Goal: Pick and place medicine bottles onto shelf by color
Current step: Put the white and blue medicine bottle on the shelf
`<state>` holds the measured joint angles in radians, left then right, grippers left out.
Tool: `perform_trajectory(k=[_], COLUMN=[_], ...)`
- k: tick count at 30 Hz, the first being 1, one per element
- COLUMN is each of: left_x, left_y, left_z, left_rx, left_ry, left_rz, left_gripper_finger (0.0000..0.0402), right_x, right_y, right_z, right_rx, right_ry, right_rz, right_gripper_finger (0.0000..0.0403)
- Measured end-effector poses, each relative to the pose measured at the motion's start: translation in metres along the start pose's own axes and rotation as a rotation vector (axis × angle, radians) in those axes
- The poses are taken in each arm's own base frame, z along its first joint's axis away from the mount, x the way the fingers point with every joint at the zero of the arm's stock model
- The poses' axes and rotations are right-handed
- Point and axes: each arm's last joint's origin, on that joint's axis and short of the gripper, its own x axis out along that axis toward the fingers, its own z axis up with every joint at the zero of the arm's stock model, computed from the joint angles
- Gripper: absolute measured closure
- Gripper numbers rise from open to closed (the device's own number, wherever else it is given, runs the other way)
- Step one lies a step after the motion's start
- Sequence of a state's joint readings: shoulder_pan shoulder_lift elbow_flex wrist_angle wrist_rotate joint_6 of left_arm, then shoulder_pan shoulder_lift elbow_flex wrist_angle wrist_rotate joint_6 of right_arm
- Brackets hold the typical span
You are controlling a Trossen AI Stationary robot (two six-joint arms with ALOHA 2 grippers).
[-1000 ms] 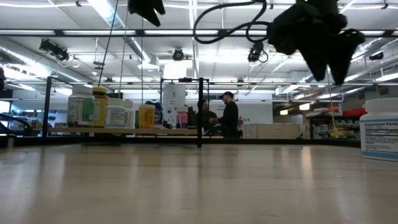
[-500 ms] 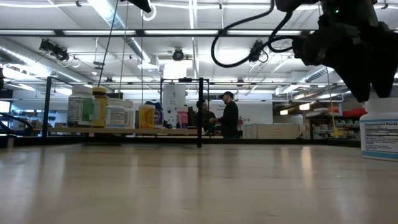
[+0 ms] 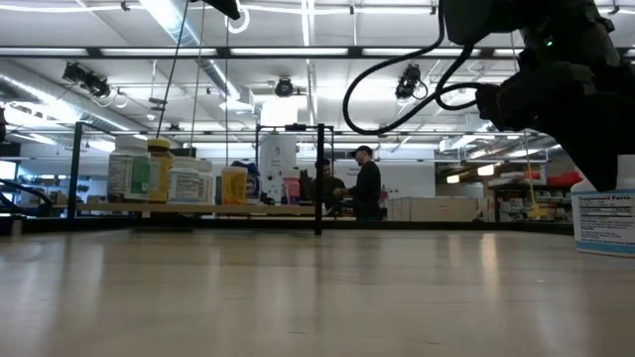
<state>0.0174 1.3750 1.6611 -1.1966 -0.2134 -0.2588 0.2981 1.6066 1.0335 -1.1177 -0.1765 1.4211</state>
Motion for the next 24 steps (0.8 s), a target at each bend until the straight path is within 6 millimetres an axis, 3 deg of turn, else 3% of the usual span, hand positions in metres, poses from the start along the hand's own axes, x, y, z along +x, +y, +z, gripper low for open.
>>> perform_trajectory(k=[16,24], left_x=[0.001,0.000], left_y=[0.003,0.005], left_z=[0.002,0.002], left_rx=[-0.023,-0.037], left_ry=[-0.007,-0.024], left_rz=[0.008,0.059], left_gripper_finger=[0.0114,0.0114], right_x=[-0.005,-0.051], right_y=[0.003,0.023], right_z=[0.001,0.022], right_rx=[-0.097,-0.128], right_ry=[-0.036,-0.177], right_rz=[0.013,0.186], right_gripper_finger=[0.0212,0.0208])
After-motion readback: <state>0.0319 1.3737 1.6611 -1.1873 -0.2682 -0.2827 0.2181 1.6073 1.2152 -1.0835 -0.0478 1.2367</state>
